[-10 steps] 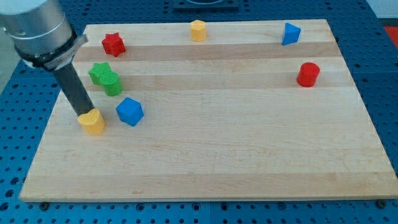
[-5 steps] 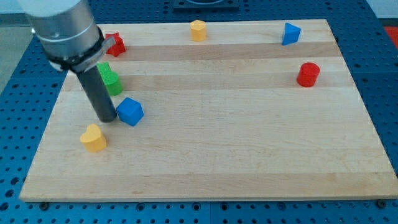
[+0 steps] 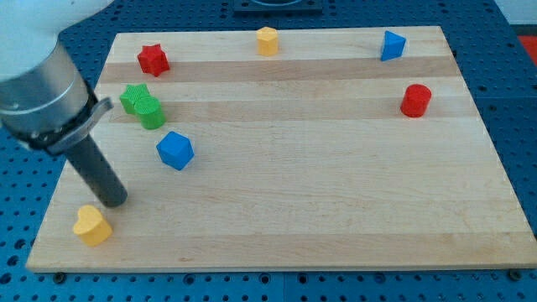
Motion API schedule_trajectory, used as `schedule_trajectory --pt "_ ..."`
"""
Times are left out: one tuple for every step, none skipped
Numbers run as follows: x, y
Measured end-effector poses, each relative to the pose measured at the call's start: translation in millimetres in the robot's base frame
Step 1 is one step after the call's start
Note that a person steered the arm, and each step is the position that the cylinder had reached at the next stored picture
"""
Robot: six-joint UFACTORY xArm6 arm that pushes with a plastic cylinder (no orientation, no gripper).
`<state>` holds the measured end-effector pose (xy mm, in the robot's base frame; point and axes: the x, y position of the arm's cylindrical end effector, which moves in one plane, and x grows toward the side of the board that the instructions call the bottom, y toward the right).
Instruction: Separate the green blocks
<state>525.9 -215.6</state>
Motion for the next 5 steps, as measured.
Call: schedule_trajectory --pt "-65.1 0.0" --pt "-109.0 -16.3" --pt "-122.9 -32.2" --pt "-123.7 -45.1" --pt "-173.4 -52.2"
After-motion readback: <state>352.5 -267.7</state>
